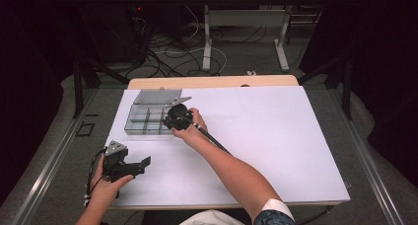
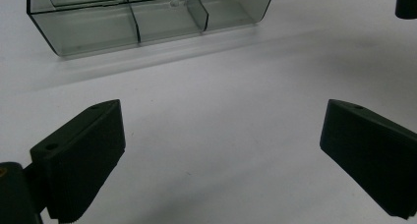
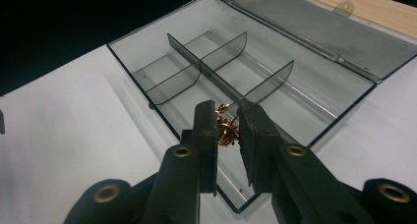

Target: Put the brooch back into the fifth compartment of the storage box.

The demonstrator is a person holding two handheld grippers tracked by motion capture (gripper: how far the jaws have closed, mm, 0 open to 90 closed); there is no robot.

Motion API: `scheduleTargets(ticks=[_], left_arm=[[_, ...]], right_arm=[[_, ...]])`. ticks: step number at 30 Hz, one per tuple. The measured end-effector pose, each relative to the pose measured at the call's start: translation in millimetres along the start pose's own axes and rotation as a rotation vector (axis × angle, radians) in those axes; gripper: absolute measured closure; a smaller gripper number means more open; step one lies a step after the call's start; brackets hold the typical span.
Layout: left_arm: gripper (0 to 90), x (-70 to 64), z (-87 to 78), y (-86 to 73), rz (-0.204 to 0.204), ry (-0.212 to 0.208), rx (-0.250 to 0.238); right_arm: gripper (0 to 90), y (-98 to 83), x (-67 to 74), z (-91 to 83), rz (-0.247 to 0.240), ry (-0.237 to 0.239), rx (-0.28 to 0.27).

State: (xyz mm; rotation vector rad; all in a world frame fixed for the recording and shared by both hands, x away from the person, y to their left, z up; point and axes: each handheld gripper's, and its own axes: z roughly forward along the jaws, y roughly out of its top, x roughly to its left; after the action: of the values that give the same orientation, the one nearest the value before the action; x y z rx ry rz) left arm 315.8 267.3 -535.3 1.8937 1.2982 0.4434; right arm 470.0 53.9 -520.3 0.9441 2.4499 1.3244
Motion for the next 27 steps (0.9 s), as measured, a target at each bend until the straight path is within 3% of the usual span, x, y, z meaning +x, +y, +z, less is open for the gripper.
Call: scheduleTargets(ticks=[5, 6, 9, 10, 15, 16, 27], left_arm=[[3.2, -0.6, 0.3, -0.4, -0.001, -0.003, -0.014], [3.2, -0.4, -0.2, -0.3, -0.001, -0.005, -0.010], [3.2, 0.3, -1.4, -0.3, 0.002, -0.005, -0.005], [3.2, 0.5, -1.8, -0.2, 0.002, -0.006, -0.003], [3.2, 0.3, -1.5, -0.9, -0.002, -0.004, -0.018], [3.2, 0.4, -1.9, -0.6, -0.001, -0.005, -0.011], [3.2, -0.2, -1.6, -0.6, -0.002, -0.006, -0.013]], right_arm=[[78.3, 1.2, 2.3, 9.6, -0.010, 0.001, -0.023], [78.3, 2.8, 1.7, 9.8, -0.031, 0.007, 0.001], [78.3, 3.6, 6.6, 15.5, -0.012, 0.008, -0.032], [78.3, 5.3, 6.8, 15.7, -0.032, 0.012, -0.006], [78.2, 8.6, 14.8, 22.6, -0.041, 0.026, 0.011], [78.3, 9.4, 14.5, 24.3, -0.063, 0.028, 0.008], [78.1, 6.9, 16.7, 34.5, -0.077, 0.021, 0.014]])
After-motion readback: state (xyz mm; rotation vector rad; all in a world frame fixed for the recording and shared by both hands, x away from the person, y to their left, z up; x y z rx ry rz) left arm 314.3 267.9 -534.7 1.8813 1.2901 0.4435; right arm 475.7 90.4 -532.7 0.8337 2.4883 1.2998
